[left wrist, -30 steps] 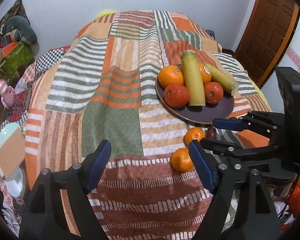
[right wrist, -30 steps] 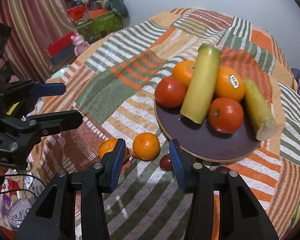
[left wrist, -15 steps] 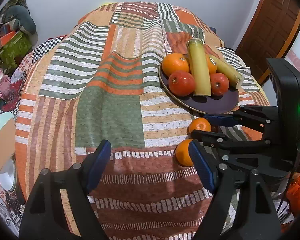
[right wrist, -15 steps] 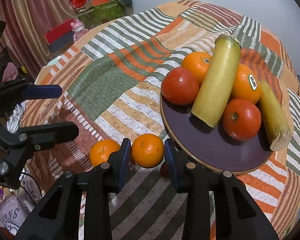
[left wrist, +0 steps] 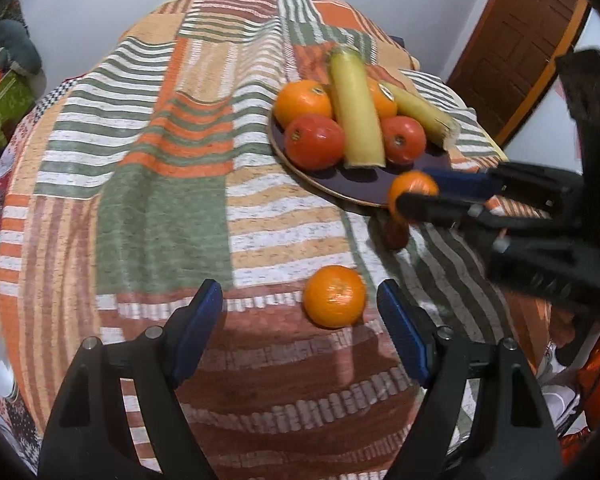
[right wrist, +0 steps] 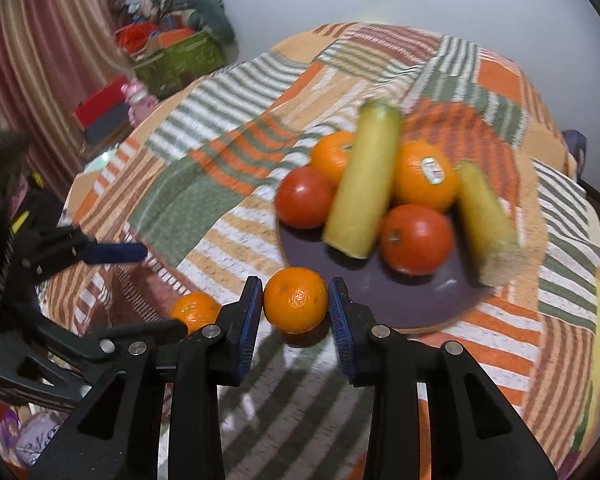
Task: Organize fruits
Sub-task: 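Carry both tangerines onto the purple plate and open both tools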
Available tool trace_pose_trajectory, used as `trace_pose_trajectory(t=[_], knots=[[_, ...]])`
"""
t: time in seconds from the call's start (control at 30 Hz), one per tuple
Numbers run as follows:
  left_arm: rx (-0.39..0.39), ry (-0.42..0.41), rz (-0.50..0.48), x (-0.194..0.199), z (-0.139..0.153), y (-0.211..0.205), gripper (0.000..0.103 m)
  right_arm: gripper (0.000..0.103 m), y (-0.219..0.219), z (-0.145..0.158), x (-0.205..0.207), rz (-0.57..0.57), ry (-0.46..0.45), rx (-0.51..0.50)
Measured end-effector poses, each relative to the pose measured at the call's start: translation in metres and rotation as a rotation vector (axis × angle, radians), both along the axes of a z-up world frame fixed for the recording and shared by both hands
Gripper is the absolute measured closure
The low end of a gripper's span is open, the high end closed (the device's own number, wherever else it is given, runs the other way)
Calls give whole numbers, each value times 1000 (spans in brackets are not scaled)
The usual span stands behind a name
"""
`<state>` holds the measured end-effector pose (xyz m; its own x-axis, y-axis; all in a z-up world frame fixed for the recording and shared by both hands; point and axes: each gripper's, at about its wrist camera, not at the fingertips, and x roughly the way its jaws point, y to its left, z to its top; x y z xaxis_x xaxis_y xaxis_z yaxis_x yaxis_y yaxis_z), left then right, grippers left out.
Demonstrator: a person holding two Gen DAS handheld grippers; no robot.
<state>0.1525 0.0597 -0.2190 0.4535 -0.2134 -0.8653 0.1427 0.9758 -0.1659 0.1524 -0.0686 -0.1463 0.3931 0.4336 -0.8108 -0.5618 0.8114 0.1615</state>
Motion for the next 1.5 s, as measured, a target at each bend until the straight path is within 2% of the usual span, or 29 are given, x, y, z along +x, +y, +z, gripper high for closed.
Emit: trace_pose_trajectory(t=[0.2, 0.4, 0.47, 0.57, 0.8, 1.23, 1.5], knots=[[-1, 12, -45, 2, -7, -17, 25, 72, -25, 7, 3, -79, -18, 5], [-1, 37, -49, 7, -16, -21, 42, 72, -42, 8, 4, -134, -18, 7], [1, 47, -48, 7, -19, -21, 53, 72, -47, 8, 5, -143, -17, 13], [0, 53, -48, 9, -22, -22, 65, 72, -51, 7, 4, -147, -15, 21], [14, 30, -33, 8, -14, -25, 65, 72, -54, 5, 3, -147, -16, 37], [-2, -71, -21, 30, 23, -40, 65, 72, -53, 0, 8, -135, -17, 55], [-24, -48, -34, 56, 16, -50, 65, 72, -47, -7, 18, -121, -2, 59]])
